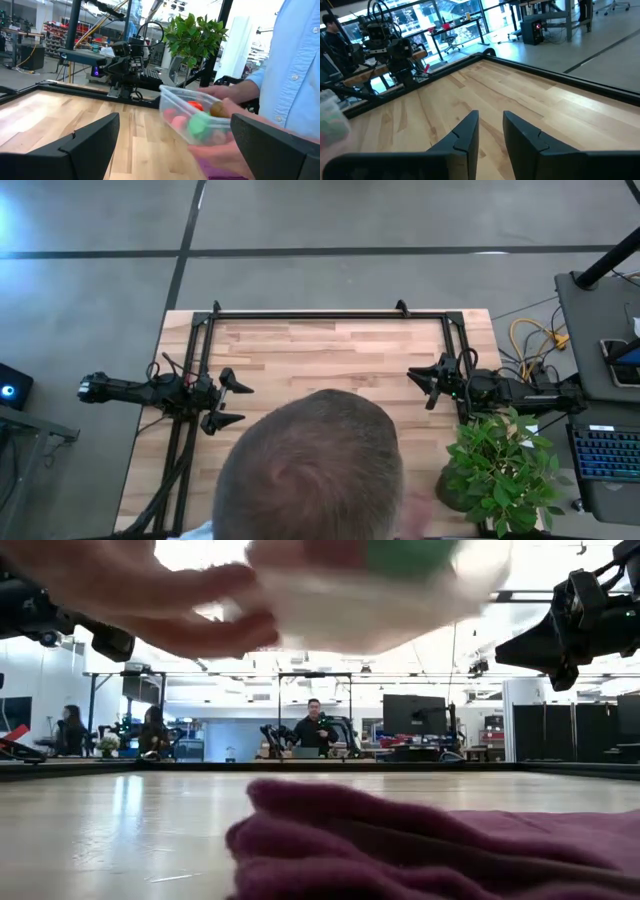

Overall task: Pick and placing Produce into tupperware
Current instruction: Return to Home Position

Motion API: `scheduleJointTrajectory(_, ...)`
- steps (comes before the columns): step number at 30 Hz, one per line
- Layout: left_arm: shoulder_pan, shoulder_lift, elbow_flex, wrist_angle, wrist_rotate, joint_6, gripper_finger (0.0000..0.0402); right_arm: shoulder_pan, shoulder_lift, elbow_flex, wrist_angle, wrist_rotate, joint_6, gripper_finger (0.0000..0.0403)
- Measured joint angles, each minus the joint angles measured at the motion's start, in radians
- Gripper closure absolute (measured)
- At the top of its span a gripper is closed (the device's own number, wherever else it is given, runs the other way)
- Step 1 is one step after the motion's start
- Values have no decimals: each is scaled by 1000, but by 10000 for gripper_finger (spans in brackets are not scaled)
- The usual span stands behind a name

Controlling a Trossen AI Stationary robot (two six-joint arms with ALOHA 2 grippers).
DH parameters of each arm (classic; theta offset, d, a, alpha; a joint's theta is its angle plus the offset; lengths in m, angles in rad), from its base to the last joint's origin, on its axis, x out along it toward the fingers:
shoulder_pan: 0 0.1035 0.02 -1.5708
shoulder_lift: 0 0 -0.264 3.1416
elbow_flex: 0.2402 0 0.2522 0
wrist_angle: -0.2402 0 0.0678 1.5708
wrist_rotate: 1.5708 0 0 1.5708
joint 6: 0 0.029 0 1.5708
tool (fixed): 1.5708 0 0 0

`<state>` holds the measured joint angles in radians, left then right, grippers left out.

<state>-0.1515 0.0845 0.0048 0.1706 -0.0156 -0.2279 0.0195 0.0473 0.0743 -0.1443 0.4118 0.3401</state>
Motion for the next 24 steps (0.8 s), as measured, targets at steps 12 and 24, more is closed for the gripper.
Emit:
scheduleJointTrajectory(12, 0, 0, 0, 0, 0, 0, 35, 0, 0, 0, 0, 0, 0, 331)
scheduleJointTrajectory(24, 0, 0, 0, 0, 0, 0, 35, 0, 0, 0, 0, 0, 0, 327)
